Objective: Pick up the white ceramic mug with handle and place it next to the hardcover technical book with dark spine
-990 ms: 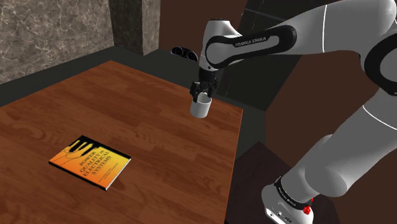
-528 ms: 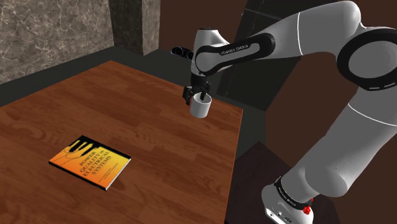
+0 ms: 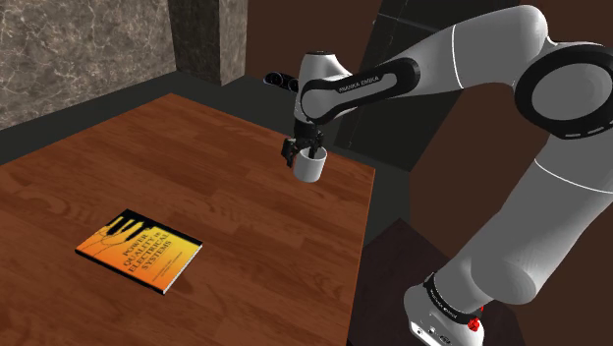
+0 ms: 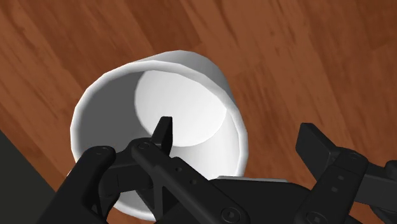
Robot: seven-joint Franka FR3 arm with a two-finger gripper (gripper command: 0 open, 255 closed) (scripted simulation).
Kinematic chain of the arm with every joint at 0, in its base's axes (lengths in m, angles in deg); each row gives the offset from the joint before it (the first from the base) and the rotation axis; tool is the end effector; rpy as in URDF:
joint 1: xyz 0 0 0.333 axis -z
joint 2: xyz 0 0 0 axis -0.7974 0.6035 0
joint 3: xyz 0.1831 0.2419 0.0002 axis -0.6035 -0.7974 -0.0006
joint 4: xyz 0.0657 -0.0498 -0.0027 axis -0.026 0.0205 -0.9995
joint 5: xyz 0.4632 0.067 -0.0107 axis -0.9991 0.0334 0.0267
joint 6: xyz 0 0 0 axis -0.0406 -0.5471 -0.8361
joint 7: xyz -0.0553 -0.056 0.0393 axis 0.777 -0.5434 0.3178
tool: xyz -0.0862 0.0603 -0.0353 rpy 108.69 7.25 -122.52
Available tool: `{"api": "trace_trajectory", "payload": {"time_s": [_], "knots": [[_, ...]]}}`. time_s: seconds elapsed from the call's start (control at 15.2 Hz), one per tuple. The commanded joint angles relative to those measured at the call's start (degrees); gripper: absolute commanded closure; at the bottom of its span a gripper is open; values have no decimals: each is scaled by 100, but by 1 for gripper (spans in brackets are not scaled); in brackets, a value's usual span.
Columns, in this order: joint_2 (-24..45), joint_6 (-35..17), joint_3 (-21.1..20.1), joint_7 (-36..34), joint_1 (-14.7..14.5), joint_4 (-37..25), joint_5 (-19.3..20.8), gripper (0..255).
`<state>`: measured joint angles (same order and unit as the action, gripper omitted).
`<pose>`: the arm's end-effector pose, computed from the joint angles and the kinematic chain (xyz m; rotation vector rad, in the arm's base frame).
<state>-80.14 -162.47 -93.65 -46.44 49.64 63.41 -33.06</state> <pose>0.6201 0.0949 0.2827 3.1272 -0.0313 -0.0994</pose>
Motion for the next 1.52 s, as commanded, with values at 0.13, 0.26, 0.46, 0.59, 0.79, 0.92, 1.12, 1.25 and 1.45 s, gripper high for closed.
{"api": "trace_trajectory", "payload": {"time_s": [0.13,0.26,0.46,0.59,0.79,0.92,1.12,1.25,1.45], "knots": [[0,-1,0,0,0,1,0,0],[0,-1,0,0,0,1,0,255],[0,-1,0,0,0,1,0,255],[0,-1,0,0,0,0,0,255],[0,-2,0,0,0,1,0,255],[-80,138,-2,7,2,-59,-11,255],[-190,351,-5,18,4,-163,-25,255],[-258,494,-6,24,6,-237,-34,255],[-353,709,-7,33,8,-358,-46,255]]}}
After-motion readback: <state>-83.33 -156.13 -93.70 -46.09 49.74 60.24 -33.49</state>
